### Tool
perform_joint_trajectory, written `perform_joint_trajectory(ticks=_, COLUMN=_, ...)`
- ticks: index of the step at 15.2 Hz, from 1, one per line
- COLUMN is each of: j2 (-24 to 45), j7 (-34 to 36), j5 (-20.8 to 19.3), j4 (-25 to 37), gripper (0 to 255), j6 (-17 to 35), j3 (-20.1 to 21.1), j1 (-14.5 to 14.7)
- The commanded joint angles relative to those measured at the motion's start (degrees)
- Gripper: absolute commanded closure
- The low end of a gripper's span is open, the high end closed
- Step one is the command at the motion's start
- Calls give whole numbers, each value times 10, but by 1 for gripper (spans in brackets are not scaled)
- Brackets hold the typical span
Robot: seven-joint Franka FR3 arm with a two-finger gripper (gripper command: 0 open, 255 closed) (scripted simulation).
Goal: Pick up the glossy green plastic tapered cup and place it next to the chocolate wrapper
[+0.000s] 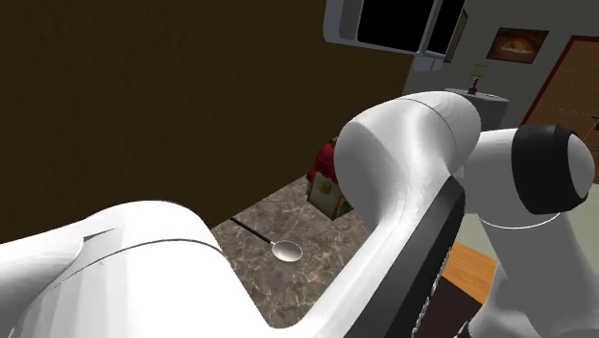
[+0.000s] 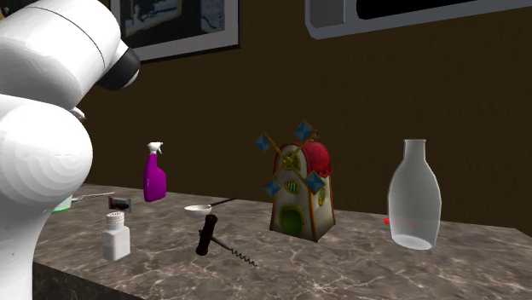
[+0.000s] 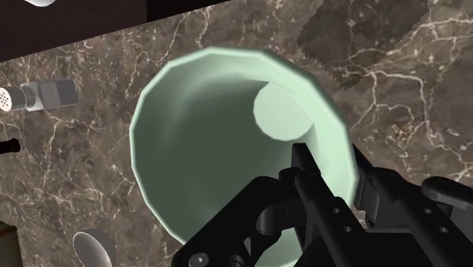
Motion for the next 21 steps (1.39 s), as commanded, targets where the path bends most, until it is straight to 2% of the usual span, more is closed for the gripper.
perform_joint_trajectory(ticks=1, j2=3, j7=3, j5=-2, j4=-13, gripper=255, j6=14, j3=-1, j1=-2)
perform_joint_trajectory(ticks=6, j2=13, j7=8, j5=-10, j4=-36, gripper=255, j6=42, j3=-6, j1=-6)
perform_joint_trajectory(ticks=13, j2=13, j7=8, j5=-10, j4=-36, gripper=255, j6=42, j3=-6, j1=-6)
perform_joint_trajectory(ticks=14, j2=13, j7=8, j5=-10, j4=-36, gripper=0, j6=42, j3=-6, j1=-6)
perform_joint_trajectory(ticks=19, j2=13, j7=8, j5=-10, j4=-37, gripper=0, j6=42, j3=-6, j1=-6)
perform_joint_trajectory(ticks=21, j2=19, j7=1, j5=-10, j4=20, gripper=0, j6=0, j3=-10, j1=18)
